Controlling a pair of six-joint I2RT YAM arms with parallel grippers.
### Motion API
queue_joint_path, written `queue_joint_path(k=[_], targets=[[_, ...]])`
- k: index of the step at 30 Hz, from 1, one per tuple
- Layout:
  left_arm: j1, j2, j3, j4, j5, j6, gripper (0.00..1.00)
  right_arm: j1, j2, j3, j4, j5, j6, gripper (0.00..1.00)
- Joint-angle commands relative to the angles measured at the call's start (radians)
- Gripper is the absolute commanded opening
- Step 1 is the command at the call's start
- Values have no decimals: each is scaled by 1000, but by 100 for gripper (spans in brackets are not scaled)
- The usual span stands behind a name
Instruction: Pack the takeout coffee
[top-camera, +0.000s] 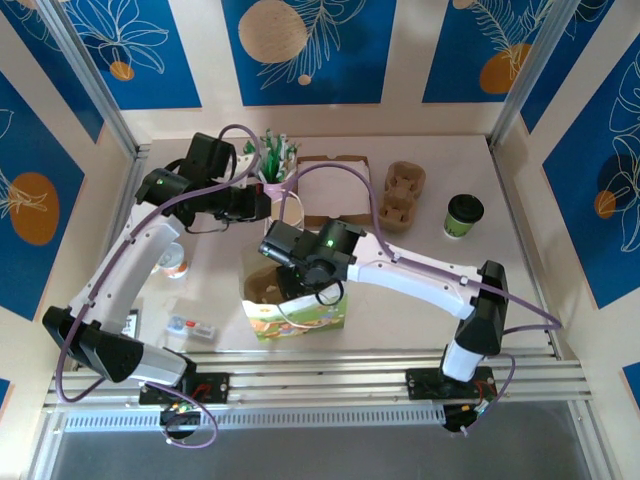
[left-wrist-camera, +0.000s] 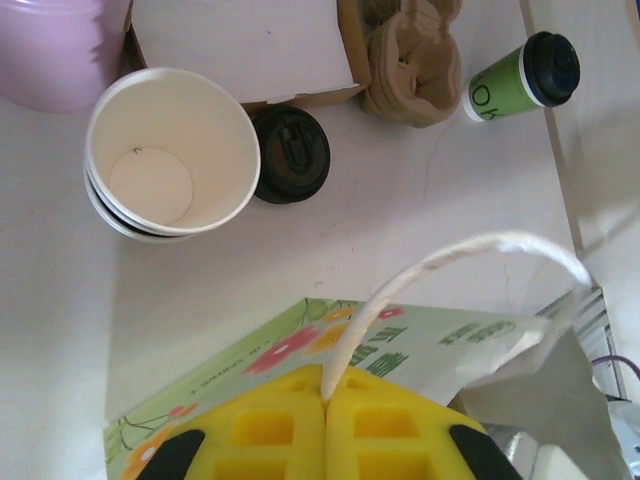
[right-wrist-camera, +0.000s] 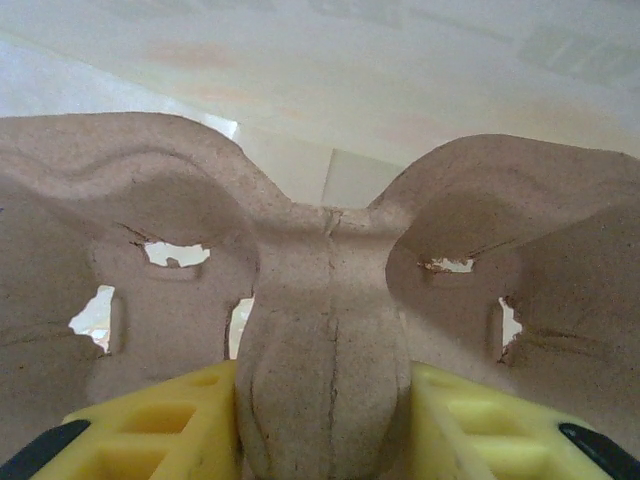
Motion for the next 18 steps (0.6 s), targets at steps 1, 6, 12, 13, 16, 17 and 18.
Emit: queue_joint_path(k=[1, 6, 12, 13, 16, 17, 18], targets=[[13, -29, -22, 33, -1, -24, 0, 11, 32, 54, -80, 23, 36, 42], [13, -48, -51, 58, 8, -42, 0, 13, 79, 77, -96, 15, 56, 42], [13, -64, -68, 60, -16, -47, 0, 14, 117, 98, -124, 36, 101, 42], [13, -65, -69, 60, -20, -50, 0, 16, 120, 98, -125, 38, 108, 42], [13, -74, -75, 68, -28, -61, 0, 23, 122, 86, -122, 59, 133, 42], [13, -75, -76, 68, -36, -66, 0, 28, 120, 84, -124, 73, 140, 42], [13, -77, -77, 68, -42, -66, 0, 32, 119, 84, -129, 90, 152, 42]])
